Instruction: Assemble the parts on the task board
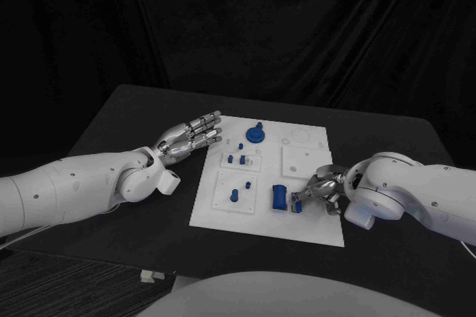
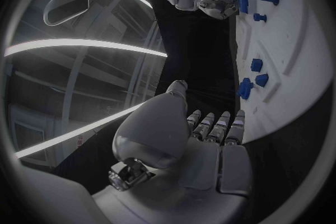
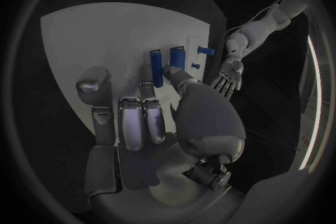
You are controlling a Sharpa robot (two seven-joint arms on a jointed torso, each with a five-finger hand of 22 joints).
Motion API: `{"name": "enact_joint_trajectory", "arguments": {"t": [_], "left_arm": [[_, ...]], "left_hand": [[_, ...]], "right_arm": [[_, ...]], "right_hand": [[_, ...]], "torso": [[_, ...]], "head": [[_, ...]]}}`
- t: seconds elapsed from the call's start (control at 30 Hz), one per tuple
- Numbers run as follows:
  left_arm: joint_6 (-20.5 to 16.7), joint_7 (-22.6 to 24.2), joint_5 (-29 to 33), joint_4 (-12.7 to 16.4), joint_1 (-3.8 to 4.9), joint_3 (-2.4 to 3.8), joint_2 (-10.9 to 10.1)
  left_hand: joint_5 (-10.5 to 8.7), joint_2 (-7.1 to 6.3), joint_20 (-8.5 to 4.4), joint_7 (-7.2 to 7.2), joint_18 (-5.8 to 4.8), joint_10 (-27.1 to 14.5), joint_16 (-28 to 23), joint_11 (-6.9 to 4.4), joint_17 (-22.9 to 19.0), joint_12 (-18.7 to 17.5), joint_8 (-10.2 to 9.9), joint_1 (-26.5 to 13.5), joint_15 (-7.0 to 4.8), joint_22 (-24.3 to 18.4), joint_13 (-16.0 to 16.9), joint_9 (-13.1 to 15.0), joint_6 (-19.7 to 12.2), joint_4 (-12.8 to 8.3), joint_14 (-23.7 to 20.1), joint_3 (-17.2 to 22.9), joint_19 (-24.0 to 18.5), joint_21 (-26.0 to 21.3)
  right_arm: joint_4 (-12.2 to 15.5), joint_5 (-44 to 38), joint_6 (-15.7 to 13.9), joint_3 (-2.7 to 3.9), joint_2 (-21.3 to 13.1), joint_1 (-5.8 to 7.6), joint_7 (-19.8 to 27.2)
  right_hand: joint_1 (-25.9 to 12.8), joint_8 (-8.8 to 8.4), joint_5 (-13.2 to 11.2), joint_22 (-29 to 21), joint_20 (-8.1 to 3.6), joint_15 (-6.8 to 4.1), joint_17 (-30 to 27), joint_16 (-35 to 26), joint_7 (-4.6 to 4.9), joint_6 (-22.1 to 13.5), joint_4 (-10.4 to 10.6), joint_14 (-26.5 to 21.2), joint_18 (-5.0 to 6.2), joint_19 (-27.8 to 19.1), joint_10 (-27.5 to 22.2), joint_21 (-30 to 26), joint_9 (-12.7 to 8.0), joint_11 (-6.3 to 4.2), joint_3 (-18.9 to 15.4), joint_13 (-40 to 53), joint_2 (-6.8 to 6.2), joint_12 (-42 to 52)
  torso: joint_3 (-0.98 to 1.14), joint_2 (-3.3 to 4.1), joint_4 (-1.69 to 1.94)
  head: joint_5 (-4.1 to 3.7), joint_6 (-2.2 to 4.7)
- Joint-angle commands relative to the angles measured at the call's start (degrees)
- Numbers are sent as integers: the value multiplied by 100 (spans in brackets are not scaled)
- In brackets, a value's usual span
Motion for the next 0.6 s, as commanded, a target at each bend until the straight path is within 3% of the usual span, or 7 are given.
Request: {"name": "enact_joint_trajectory", "arguments": {"t": [0.03,0.4,0.6], "left_arm": [[76,388,29,1,-10,6,16],[88,363,29,-7,-17,6,22],[98,345,29,-10,-19,6,20]], "left_hand": [[113,18,22,-27,-21,9,75,53,68,93,47,52,64,42,42,17,-44,-94,35,96,91,-1],[120,20,23,-25,-24,10,82,59,69,94,48,62,75,47,42,17,-44,-111,39,110,94,0],[125,20,23,-24,-27,10,83,62,69,94,47,70,79,46,42,17,-45,-124,40,121,95,1]], "right_arm": [[33,-52,80,1,-8,-20,-101],[34,-52,32,1,-10,-30,-103],[31,-52,-21,1,3,-36,-74]], "right_hand": [[-176,96,27,677,-8,-88,1240,44,-79,-123,12,542,230,-40,639,-88,41,-45,197,1514,63,113],[-260,103,6,669,-7,-90,1223,34,-79,-127,88,538,235,-47,639,-119,15,-46,182,1514,78,113],[-346,105,-152,653,-4,-86,1201,20,-75,-153,175,533,244,-63,639,-186,-22,-42,157,1514,76,113]], "torso": [[-1,0,-1],[-2,-2,-3],[-1,2,-1]], "head": [[-12,-1],[-12,-1],[-12,-1]]}}
